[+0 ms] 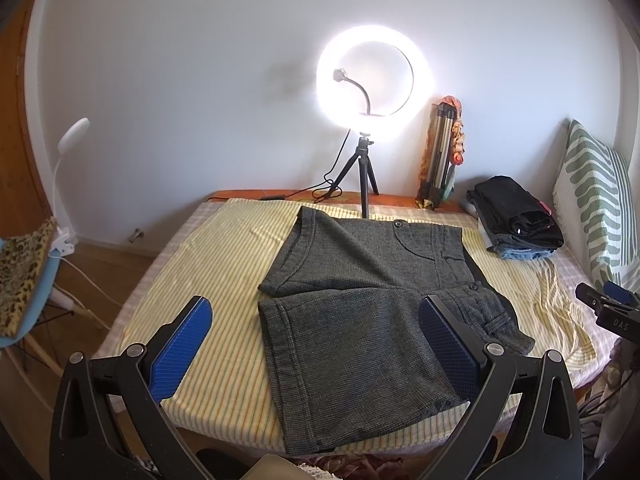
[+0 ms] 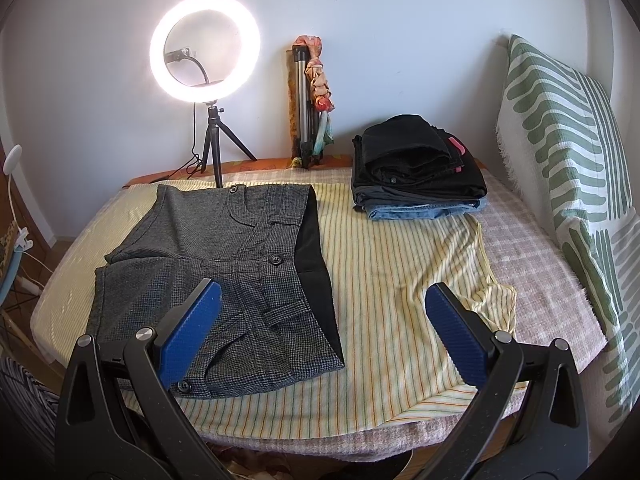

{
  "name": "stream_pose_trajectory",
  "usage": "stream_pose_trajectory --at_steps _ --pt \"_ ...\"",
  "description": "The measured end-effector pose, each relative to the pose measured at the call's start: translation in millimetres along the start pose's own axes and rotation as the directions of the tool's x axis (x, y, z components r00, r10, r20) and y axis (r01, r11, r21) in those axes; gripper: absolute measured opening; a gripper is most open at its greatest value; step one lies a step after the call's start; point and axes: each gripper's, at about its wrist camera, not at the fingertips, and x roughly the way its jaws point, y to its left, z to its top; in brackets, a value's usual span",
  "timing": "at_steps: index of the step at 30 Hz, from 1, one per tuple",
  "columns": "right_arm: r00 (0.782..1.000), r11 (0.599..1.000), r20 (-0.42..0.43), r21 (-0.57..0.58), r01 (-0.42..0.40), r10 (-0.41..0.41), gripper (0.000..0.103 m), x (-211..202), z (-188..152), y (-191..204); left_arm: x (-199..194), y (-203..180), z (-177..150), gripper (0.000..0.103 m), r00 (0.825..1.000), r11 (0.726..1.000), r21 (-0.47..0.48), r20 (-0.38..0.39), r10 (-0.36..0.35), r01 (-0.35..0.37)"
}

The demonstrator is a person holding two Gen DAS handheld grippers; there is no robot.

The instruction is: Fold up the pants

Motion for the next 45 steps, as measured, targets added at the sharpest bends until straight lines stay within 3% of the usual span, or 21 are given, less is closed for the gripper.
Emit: stream_pose_trajectory --at_steps 27,37,41,45 --pt "1.0 1.0 -0.002 -0.014 0.007 -0.007 0.103 3 1 10 13 4 -10 0.102 0.999 1.0 -0.003 -0.04 -0.009 0.009" --pt "1.0 0.999 0.0 -0.038 -0.003 0.003 0.103 3 5 16 29 7 -21 0.102 0.993 0.998 0.013 -0.108 -0.055 0.057" --pt "0.999 0.998 -0.02 -0.059 -0.035 0.034 0.103 11 4 15 37 14 -22 0.097 0.987 0.995 0.027 -0.135 -0.092 0.096" --pt "0.997 0.98 -0.037 -0.189 -0.069 0.063 0.103 19 0 20 45 19 -27 0.088 0.982 0.989 0.082 -0.155 -0.108 0.122"
